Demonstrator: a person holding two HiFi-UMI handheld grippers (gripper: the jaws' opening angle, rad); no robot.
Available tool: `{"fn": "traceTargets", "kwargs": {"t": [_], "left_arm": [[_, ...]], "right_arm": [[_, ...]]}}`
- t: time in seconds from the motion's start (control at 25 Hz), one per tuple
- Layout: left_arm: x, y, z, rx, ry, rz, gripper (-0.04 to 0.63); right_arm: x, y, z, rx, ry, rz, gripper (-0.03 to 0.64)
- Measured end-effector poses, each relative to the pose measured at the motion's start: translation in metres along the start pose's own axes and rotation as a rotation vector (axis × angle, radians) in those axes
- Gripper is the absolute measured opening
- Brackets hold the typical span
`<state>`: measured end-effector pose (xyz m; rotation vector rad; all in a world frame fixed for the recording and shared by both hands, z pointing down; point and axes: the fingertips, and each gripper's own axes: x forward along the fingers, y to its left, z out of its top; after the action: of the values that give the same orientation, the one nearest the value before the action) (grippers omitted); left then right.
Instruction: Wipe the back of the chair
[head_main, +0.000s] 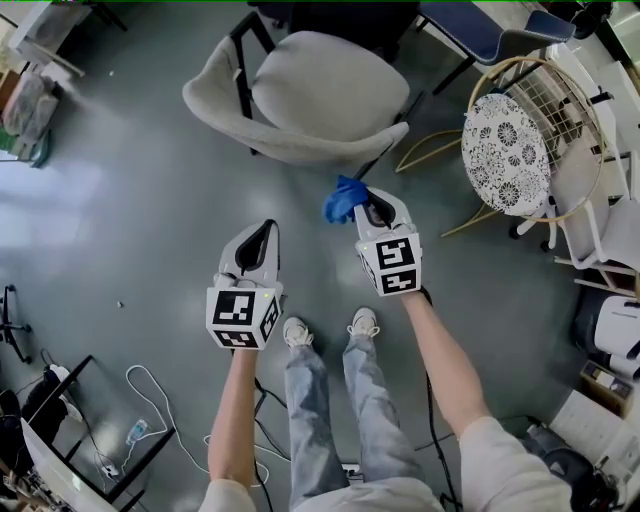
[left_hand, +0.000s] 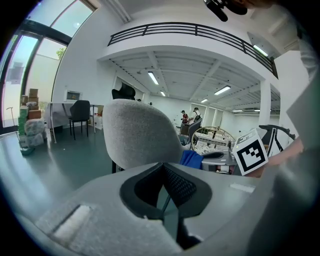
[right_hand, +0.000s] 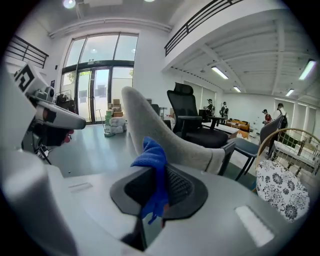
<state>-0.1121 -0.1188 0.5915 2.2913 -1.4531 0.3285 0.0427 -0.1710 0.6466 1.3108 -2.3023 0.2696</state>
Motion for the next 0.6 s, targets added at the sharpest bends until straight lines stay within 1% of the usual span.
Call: {"fn": "traceTargets", "kwargs": {"t": [0.12, 0.4, 0.6], "left_arm": [[-0.002, -0.007, 0.005, 0.007, -0.007, -0.002, 0.005], [-0.007, -0.014, 0.019, 0.019, -0.025, 0.003, 0.005], [-0.009, -0.013, 0.016, 0.018, -0.022, 0.004, 0.005]], "right_arm": [[-0.007, -0.011, 0.016, 0.016, -0.033, -0.028, 0.038], [-0.013, -0.024, 0.055, 0.029, -0.100, -0.054, 0.038], [-0.009, -0.027, 0.067, 0.062, -0.124, -0.069, 0.038]]}}
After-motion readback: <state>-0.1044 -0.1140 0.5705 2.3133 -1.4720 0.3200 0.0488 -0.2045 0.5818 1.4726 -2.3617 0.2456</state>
